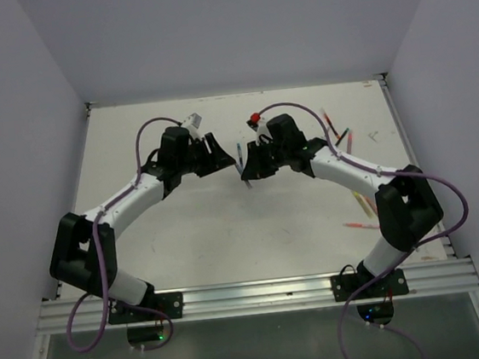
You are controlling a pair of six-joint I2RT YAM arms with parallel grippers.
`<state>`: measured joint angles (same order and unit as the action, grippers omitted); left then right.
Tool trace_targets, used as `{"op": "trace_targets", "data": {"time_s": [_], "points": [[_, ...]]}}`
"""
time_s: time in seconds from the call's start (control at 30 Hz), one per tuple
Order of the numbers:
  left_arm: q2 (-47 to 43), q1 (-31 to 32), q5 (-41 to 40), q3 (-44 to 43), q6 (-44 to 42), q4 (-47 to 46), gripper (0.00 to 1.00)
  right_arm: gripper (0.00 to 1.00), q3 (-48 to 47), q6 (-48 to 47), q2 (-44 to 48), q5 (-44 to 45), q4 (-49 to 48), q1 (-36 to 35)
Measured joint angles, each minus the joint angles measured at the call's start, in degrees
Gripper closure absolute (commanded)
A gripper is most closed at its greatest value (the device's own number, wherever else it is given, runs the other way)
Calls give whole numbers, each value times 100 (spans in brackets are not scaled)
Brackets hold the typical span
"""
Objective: Open the pen caps
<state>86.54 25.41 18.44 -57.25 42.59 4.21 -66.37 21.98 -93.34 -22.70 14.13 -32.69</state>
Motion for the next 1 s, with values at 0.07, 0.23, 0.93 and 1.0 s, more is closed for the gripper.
{"op": "trace_targets", "data": {"time_s": [0.07,0.23,0.93,1.0], "points": [[46,-2,57,22,52,-92,43,100,0,57,0,-81,-107,-42],[140,-7,114,31,146,-243,48,100,0,175,0,-136,-295,-151],[280,-33,302,15,286,-404,100,85,-37,393,-201,-85,-702,-365],[291,-44,273,15,269,-326,100,92,-79,387,-337,-94,-704,-372]]}}
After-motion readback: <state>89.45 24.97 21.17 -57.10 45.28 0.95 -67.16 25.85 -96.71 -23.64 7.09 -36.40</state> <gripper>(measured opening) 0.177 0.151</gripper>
